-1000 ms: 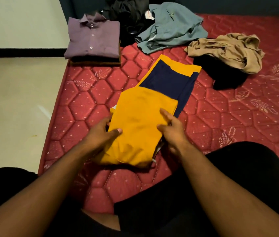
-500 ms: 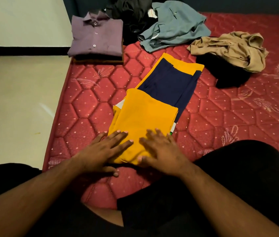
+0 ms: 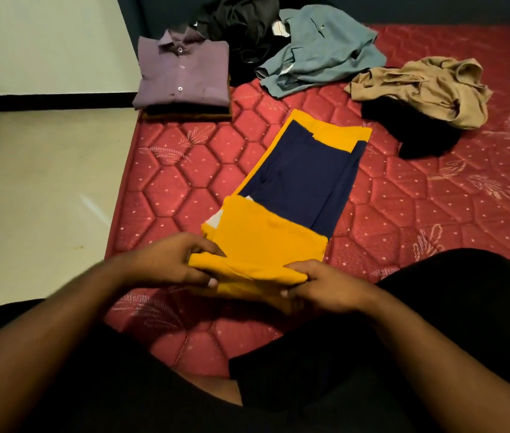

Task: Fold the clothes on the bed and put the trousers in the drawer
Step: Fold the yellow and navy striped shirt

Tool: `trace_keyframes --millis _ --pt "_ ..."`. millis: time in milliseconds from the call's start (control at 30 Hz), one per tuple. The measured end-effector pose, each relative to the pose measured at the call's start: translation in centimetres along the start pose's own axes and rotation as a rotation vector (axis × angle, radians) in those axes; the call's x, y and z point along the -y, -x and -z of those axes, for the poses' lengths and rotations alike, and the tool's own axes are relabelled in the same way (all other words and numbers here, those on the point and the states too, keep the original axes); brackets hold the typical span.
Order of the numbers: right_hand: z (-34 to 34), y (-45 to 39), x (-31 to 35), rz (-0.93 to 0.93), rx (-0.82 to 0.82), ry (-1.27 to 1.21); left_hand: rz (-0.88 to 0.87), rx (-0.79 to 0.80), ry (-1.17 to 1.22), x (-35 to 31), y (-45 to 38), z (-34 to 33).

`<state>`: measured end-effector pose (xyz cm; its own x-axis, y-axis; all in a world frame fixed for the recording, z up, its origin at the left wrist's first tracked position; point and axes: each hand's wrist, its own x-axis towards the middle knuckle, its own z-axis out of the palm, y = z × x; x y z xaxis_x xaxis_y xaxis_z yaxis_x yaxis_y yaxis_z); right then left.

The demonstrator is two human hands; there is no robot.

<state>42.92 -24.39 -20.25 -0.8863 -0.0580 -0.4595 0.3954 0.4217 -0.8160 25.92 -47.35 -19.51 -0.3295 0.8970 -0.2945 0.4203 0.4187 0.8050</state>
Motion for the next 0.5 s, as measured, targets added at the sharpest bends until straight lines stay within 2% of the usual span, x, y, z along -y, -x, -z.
trace_keyframes --millis 67,167,233,300,400,500 --pt "0.7 1.0 0.2 0.002 0.067 -0.189 0.008 0.088 0.075 -2.0 0.2 1.4" --pt "2.1 1.7 0.3 0.049 0.061 -0.443 -0.028 0.031 0.393 -3.9 -1.2 2.8" --pt "4.0 0.9 0.4 0.082 -0.104 -0.643 -0.038 -0.063 0.658 -4.1 -2.9 3.0" --pt "6.1 -0.3 0.6 0.080 -0.327 -0.823 -0.020 -0.108 0.803 -4.0 -4.9 2.5" --pt "9.9 -3.4 -0.2 0.041 -0.577 -0.930 -0.036 -0.202 0.654 -3.7 -10.3 2.0" --pt "13.9 -7.2 -1.1 0.046 -0.719 -0.988 -0.044 -0.294 0.606 -3.6 -16.3 3.4"
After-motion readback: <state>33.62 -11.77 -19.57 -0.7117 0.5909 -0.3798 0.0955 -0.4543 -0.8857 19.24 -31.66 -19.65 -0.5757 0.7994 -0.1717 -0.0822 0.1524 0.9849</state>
